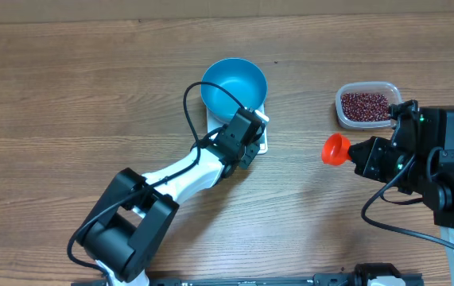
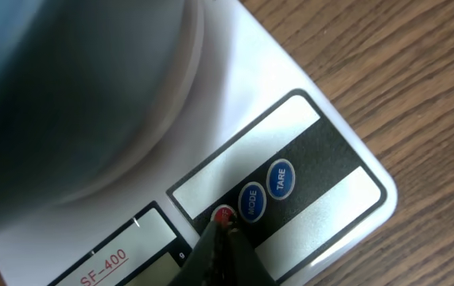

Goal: Scoop item into bowl and weigh 150g on scale
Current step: 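Press the tare button on the scale with the left gripper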

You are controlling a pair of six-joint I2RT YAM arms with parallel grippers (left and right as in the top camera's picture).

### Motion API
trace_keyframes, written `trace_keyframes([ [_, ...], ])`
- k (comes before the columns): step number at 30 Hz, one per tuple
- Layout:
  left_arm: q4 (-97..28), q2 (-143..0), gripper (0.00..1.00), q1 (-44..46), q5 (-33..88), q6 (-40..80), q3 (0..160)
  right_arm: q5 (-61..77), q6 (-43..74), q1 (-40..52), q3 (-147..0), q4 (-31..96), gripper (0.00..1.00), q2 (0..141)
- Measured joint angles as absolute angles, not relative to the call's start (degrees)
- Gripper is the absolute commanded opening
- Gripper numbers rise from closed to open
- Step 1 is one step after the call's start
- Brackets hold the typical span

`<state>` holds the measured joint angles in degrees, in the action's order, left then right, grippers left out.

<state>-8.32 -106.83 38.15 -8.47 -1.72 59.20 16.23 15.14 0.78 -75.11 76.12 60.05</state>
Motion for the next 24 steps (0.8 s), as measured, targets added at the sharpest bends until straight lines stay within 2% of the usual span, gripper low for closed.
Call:
trace_keyframes([
  [24, -5.8, -107.92, 0.04, 38.15, -10.39, -1.69, 59.22, 16.23, 15.14, 0.78, -75.11, 76.12, 0.04, 60.05],
])
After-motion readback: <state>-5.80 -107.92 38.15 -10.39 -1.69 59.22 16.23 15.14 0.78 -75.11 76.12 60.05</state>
